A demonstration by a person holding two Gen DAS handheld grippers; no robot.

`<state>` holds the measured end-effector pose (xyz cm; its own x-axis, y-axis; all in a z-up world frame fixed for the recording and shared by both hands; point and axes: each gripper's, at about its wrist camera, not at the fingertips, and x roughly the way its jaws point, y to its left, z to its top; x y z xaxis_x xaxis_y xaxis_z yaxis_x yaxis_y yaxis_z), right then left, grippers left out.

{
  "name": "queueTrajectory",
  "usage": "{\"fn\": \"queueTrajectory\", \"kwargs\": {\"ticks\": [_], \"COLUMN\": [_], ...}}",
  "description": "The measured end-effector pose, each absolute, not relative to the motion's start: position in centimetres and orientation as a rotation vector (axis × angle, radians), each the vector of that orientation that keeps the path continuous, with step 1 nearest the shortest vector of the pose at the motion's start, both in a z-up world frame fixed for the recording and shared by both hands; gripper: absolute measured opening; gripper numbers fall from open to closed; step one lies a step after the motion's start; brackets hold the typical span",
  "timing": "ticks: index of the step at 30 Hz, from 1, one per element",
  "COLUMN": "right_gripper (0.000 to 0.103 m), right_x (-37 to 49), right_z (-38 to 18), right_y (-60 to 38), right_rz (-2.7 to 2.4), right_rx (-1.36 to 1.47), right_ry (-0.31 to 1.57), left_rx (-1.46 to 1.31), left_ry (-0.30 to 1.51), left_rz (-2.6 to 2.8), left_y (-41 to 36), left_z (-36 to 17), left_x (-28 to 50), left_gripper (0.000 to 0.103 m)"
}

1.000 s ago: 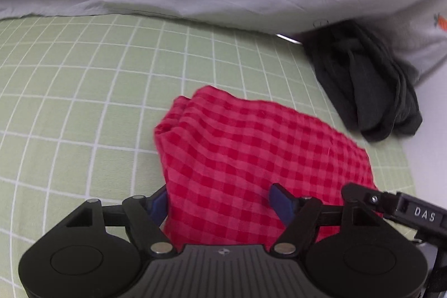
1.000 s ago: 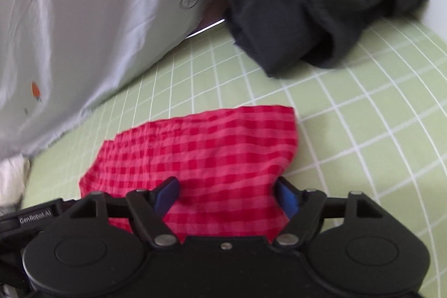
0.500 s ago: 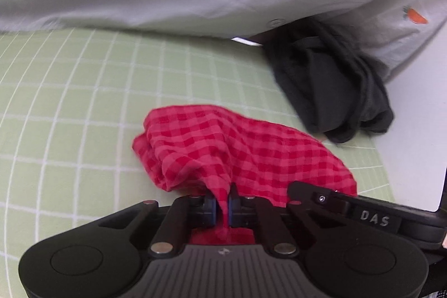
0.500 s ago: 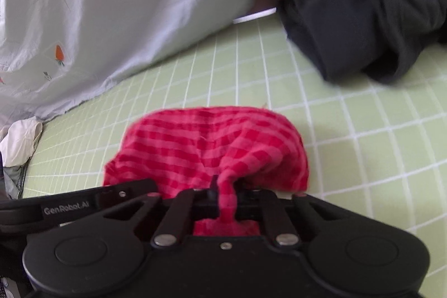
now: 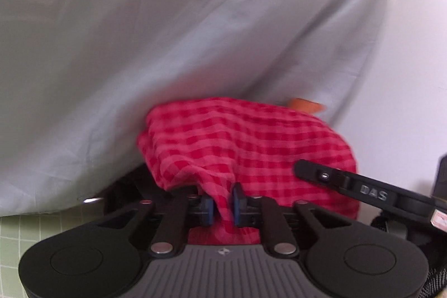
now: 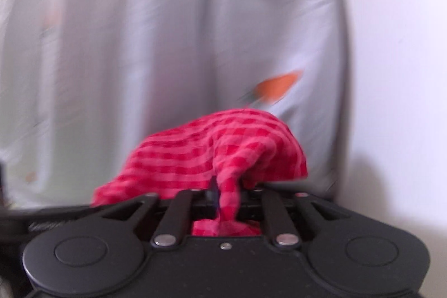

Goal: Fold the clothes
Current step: 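Carry the folded shorts with both grippers onto the dark garment by the wall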

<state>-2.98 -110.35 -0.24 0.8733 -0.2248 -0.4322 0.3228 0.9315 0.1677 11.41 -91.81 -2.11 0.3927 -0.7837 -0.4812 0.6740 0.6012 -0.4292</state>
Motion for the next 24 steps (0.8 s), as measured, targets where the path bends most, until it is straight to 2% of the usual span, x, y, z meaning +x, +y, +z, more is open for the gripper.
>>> {"fn": "queueTrajectory", "kwargs": {"ticks": [2,5,9,11,14,18,21,22,24], "right_gripper": [0.055,0.054,0.073,0.074,0.070,0.071,0.076,0.081,0.083], "right_x": [-0.8,1.3,0.1,0.0,0.6,3.3,6.5,7.4,8.5], "right_z": [-2.2,-4.8,-6.3,-7.0,-7.5,-8.4,-9.9,-10.8,-12.6], "right_y": [-113.1,-114.2,-112.2,-111.0,-109.9,-110.3,-112.6,-113.3,-114.1], "right_rz": [-0.341,-0.471,-0.581,-0.591,-0.557,-0.459,-0.477,-0.484,-0.468], "right_rx": [0.234,0.179,0.133,0.082,0.033,0.001,0.047,0.067,0.126], "right_ry": [0.437,0.519,0.450,0.430,0.387,0.394,0.447,0.470,0.503], "left_rx": [-0.144,-0.098,-0.100,-0.103,-0.133,-0.172,-0.151,-0.142,-0.158], "left_ry": [0.747,0.805,0.830,0.846,0.824,0.810,0.863,0.883,0.893], "left_rz": [-0.851,-0.730,-0.700,-0.693,-0.645,-0.577,-0.525,-0.509,-0.502], "left_y": [-93.5,-96.1,-96.0,-95.8,-95.4,-95.8,-96.7,-97.0,-96.9], "left_z": [-3.5,-5.6,-7.0,-7.4,-7.1,-7.2,-8.8,-9.4,-10.3], "left_x": [12.9,15.1,15.6,15.8,16.6,18.7,20.3,20.7,20.8], "left_gripper": [0.037,0.037,0.049,0.051,0.061,0.066,0.067,0.067,0.067]}}
